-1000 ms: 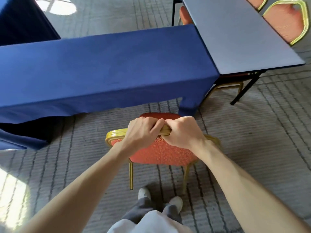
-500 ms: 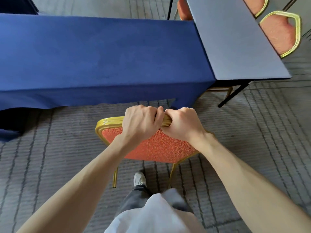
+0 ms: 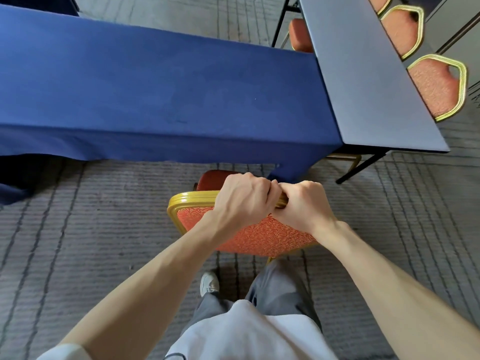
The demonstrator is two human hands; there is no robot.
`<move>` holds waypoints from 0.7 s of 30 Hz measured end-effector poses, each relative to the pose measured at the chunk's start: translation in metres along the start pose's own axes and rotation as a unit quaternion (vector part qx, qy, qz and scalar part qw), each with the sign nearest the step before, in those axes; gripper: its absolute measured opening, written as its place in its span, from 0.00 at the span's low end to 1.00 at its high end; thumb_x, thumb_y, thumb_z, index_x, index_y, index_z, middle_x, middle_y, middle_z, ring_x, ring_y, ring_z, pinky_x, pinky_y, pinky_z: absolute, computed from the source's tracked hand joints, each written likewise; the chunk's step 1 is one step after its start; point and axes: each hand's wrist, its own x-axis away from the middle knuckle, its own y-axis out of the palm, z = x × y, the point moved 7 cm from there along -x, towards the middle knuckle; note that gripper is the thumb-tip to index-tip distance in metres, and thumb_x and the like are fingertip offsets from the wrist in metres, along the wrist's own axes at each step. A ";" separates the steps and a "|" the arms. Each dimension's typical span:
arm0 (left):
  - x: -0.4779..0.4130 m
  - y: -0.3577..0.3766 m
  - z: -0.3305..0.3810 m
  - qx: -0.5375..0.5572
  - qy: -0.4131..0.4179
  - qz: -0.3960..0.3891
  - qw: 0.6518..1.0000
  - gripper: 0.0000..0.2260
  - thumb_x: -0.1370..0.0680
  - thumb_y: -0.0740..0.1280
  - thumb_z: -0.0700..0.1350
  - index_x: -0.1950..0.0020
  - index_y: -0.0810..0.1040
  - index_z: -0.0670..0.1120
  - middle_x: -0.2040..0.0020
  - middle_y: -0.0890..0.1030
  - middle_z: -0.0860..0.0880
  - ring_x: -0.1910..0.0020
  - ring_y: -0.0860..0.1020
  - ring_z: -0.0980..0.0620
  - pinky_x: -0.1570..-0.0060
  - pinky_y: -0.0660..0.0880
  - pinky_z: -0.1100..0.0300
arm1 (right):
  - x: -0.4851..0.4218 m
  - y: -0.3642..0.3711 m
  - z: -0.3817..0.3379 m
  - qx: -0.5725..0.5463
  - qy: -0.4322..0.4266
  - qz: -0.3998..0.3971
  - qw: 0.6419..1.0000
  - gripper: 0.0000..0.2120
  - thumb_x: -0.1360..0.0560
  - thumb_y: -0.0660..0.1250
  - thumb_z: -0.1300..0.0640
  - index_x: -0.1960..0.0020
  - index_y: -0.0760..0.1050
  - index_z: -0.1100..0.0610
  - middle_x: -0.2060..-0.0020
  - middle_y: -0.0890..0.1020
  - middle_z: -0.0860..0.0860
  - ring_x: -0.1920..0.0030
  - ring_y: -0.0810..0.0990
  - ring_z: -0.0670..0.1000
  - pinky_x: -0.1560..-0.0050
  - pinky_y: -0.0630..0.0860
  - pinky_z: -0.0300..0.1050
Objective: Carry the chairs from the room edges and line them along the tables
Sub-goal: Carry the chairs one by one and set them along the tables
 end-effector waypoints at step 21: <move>-0.068 0.100 -0.056 0.017 -0.089 -0.042 0.995 0.23 0.22 0.53 0.54 0.73 0.69 0.43 0.75 0.76 0.47 0.74 0.72 0.43 0.72 0.67 0.55 | -0.059 0.088 0.075 0.064 -0.017 -0.152 0.986 0.10 0.27 0.68 0.44 0.60 0.77 0.50 0.69 0.82 0.48 0.67 0.82 0.54 0.66 0.68 0.45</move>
